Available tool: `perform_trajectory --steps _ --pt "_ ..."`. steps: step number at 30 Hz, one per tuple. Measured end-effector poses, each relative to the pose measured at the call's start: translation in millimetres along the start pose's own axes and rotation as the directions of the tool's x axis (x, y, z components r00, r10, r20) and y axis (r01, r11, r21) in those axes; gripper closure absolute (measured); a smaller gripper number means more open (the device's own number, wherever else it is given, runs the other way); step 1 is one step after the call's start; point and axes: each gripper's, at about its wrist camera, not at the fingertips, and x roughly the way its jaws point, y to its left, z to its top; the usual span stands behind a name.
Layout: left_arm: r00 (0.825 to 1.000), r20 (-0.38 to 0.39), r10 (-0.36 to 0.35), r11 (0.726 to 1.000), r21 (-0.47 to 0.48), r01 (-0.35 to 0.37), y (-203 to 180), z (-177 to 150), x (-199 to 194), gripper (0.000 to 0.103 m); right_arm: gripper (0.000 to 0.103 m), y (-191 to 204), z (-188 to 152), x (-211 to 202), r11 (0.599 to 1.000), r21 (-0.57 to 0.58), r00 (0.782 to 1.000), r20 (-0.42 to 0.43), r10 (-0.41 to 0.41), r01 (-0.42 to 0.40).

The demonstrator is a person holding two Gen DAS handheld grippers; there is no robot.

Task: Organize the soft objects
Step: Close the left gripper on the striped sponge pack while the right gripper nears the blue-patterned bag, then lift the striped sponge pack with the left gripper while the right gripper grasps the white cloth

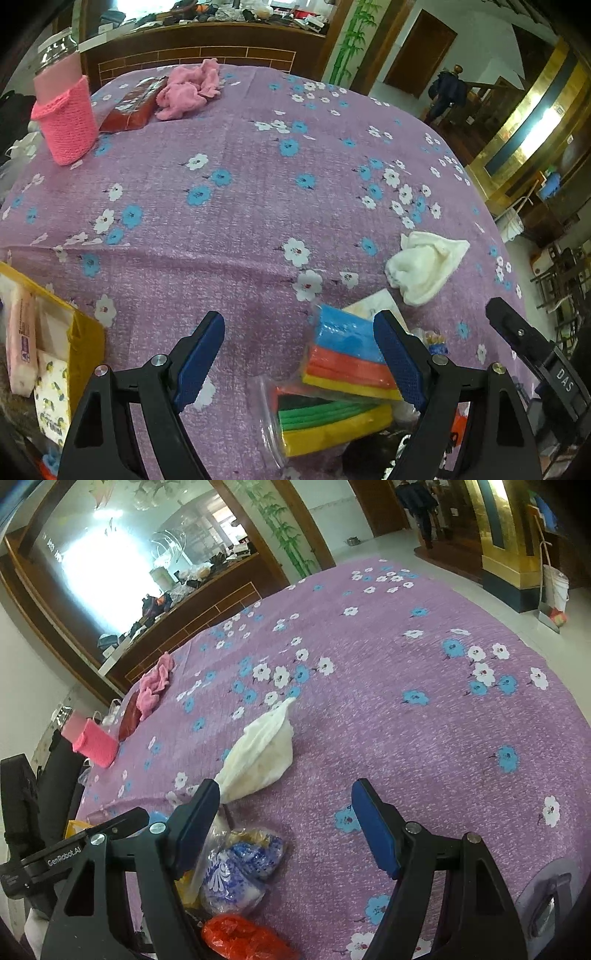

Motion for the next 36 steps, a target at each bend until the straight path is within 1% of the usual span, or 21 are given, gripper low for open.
perform_trajectory --steps 3,7,9,12,13,14,15,16,18,19,20,23,26,30,32,34,35,36 --pt "1.0 -0.013 -0.009 1.0 0.011 0.009 -4.1 0.8 3.8 0.02 0.029 -2.7 1.0 1.8 1.0 0.009 1.0 -0.007 0.007 -0.007" --pt "0.999 -0.051 -0.018 0.999 0.049 0.021 -16.5 0.7 18.2 0.019 0.029 -4.2 0.7 4.3 1.0 0.018 1.0 -0.019 0.014 -0.014" --pt "0.997 -0.079 -0.025 0.997 0.073 0.031 -22.5 -0.1 29.0 0.016 0.029 -4.9 1.0 4.6 1.0 0.022 1.0 -0.02 0.018 -0.018" --pt "0.994 -0.102 -0.042 0.995 0.088 0.051 -26.8 -1.1 38.7 0.015 0.029 -4.9 0.6 5.6 1.0 0.022 1.0 -0.025 0.019 -0.018" --pt "0.994 -0.103 -0.047 0.994 0.094 0.057 -28.0 -1.5 39.6 0.017 0.029 -4.3 0.2 6.5 1.0 0.019 0.999 -0.028 0.017 -0.016" --pt "0.993 -0.102 -0.052 0.993 0.101 0.063 -28.7 -1.5 39.4 0.027 0.029 -4.0 0.0 7.4 1.0 0.016 0.999 -0.031 0.015 -0.014" --pt "0.993 -0.1 -0.064 0.99 0.122 0.076 -30.7 -1.8 37.6 0.051 0.029 -3.6 -0.1 8.4 1.0 0.013 0.999 -0.035 0.013 -0.012" --pt "0.992 -0.097 -0.082 0.985 0.142 0.096 -32.7 -1.8 35.3 0.055 0.029 -2.9 -0.6 9.1 1.0 0.01 0.999 -0.037 0.01 -0.009" --pt "0.992 -0.058 -0.109 0.979 0.165 0.117 -34.1 -2.2 21.5 0.063 0.029 -1.7 -1.1 9.6 1.0 0.001 0.999 -0.037 0.003 -0.003" --pt "0.99 -0.041 -0.132 0.976 0.169 0.137 -33.6 -2.5 13.6 0.064 0.029 -1.1 -1.3 9.6 1.0 -0.003 0.999 -0.038 0.001 -0.001" --pt "0.989 -0.02 -0.148 0.974 0.171 0.149 -32.8 -3.1 4.7 0.068 0.029 -0.9 -1.5 9.3 1.0 -0.004 0.999 -0.036 0.0 0.0" --pt "0.979 0.03 -0.2 0.969 0.151 0.193 -25.3 -8.1 -22.1 0.071 0.029 -1.8 -1.2 8.9 1.0 -0.004 1.0 -0.031 0.0 0.0" --pt "0.97 0.086 -0.227 0.968 0.132 0.215 -13.2 -18.4 -52.2 0.076 0.029 -4.5 -1.8 9.0 1.0 0.007 0.999 -0.03 0.013 -0.013" --pt "0.96 0.155 -0.232 0.969 0.125 0.214 10.9 -41.1 -96.2 0.079 0.029 -9.9 -1.6 10.3 0.997 0.042 0.997 -0.041 0.07 -0.068" --pt "0.959 0.184 -0.216 0.973 0.116 0.197 28.8 -52.7 -114.3 0.08 0.029 -16.5 2.6 13.3 0.991 0.109 0.994 -0.067 0.083 -0.075" --pt "0.956 0.196 -0.217 0.974 0.104 0.199 43.3 -61.6 -124.5 0.081 0.029 -18.4 10.6 16.1 0.98 0.168 0.989 -0.087 0.119 -0.104" --pt "0.955 0.193 -0.223 0.974 0.093 0.208 51.0 -65.8 -126.8 0.081 0.029 -15.6 14.5 18.4 0.98 0.168 0.988 -0.098 0.119 -0.102" --pt "0.956 0.19 -0.225 0.974 0.085 0.212 56.9 -68.6 -126.8 0.081 0.029 -10.3 19.3 22.2 0.985 0.154 0.988 -0.117 0.102 -0.083"
